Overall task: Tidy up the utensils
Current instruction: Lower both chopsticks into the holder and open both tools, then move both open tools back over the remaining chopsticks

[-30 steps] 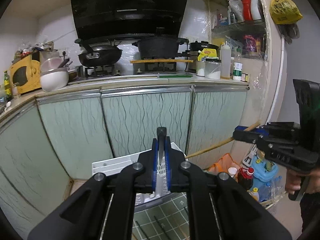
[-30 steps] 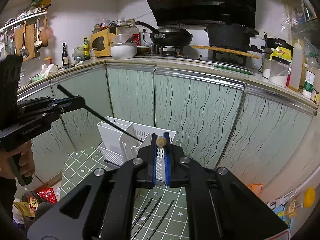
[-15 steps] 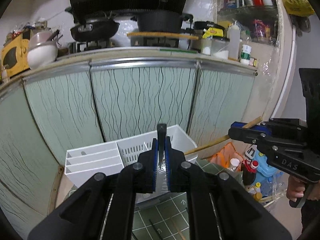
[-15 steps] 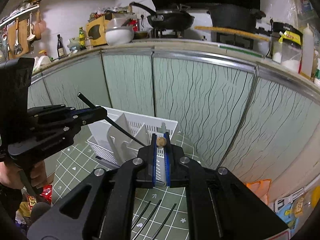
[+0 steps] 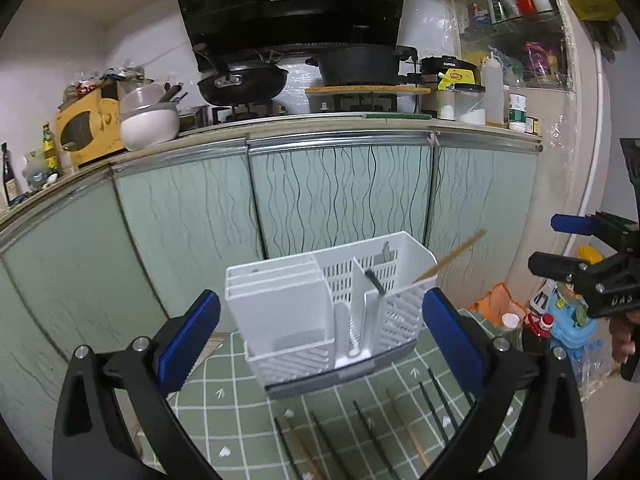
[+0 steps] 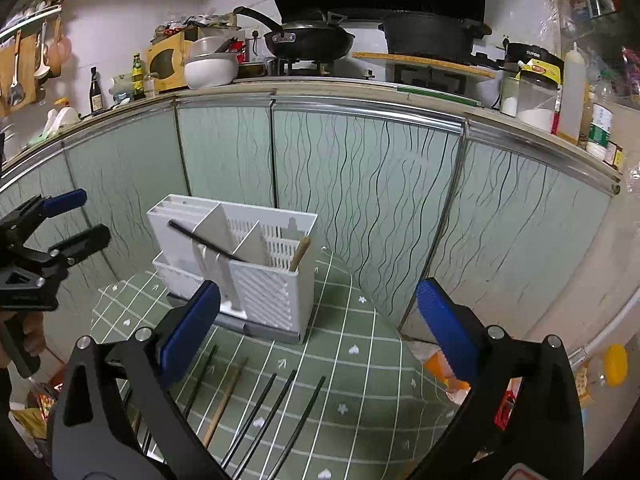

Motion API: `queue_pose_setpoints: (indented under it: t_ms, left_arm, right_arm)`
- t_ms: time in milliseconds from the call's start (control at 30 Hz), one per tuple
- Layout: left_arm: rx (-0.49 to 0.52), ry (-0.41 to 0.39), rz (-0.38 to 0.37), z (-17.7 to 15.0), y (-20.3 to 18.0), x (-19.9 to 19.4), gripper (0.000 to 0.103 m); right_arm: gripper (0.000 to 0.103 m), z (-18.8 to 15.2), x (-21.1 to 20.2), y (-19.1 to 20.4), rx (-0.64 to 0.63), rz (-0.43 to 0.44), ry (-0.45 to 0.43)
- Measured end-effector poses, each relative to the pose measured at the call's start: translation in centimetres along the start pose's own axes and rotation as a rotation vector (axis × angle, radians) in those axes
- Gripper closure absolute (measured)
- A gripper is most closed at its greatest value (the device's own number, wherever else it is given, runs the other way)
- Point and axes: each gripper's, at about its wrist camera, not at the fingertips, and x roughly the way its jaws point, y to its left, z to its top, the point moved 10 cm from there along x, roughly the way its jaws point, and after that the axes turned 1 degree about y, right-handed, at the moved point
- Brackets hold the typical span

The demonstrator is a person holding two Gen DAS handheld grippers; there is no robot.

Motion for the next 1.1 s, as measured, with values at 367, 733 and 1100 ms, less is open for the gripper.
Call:
queue_pose_setpoints:
  t_ms: [367,733,1100]
  left_arm:
    - [-0.008,0.0,0.024,-5.5,0.6,-5.5,0.005]
    - [-0.012,0.013,0.068,-10.4,0.9,-7.4,0.005]
    - [-0.047,0.072,0.071,-15.9,1.4,-6.9,0.005]
  right_arm:
    - [0.008,-5.5,-4.0,1.5,-0.037,-0.025,-0.008]
    - [0.008,-11.0,-4.9,2.2,-0.026,-0.027,0.001]
    - [0.008,-15.2,-4.0,2.6,-0.048,-0.053,0.027]
